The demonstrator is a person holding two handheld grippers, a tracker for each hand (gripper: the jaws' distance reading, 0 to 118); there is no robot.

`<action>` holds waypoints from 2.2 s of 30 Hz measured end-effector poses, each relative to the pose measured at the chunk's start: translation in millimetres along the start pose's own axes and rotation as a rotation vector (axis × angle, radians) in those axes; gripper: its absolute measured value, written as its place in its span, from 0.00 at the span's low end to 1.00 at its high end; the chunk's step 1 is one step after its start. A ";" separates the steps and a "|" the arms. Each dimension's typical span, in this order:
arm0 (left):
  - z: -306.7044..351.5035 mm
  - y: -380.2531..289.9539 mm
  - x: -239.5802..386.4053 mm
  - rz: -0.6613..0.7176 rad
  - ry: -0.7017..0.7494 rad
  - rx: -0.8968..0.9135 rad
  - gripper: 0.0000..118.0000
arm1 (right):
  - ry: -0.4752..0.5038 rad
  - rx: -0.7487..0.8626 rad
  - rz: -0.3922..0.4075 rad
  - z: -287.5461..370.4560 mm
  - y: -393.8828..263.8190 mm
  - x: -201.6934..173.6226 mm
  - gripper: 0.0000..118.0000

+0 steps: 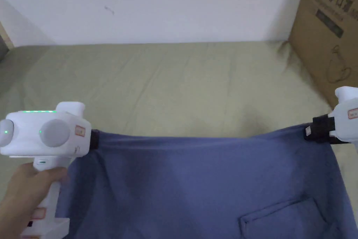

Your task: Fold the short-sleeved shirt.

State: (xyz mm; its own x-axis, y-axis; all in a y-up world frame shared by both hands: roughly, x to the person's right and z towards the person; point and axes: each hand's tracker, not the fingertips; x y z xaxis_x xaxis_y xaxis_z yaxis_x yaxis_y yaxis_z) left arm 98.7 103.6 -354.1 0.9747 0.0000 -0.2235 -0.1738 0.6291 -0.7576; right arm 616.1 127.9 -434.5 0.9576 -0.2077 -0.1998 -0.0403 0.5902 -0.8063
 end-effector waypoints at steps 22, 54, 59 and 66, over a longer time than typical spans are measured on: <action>287.9 199.8 7.7 -0.015 0.138 0.670 0.03 | 0.071 0.534 0.029 263.4 178.2 -69.9 0.01; 190.6 348.1 -1.2 0.013 0.265 0.717 0.03 | 0.061 0.588 0.044 184.2 328.3 -99.6 0.01; 113.8 312.4 3.8 -0.060 0.296 0.583 0.03 | 0.037 0.472 0.051 104.6 301.9 -90.7 0.01; -52.2 218.6 -15.4 -0.026 0.263 0.312 0.03 | 0.021 0.210 0.073 -54.5 214.0 -73.1 0.01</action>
State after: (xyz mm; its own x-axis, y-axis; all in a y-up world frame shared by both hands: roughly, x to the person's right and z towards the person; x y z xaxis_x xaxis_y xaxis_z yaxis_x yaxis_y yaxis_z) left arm 38.3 200.5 -548.3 0.9021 -0.1919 -0.3865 -0.0594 0.8320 -0.5517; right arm 522.0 226.9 -622.8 0.9481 -0.1735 -0.2665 -0.0465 0.7535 -0.6559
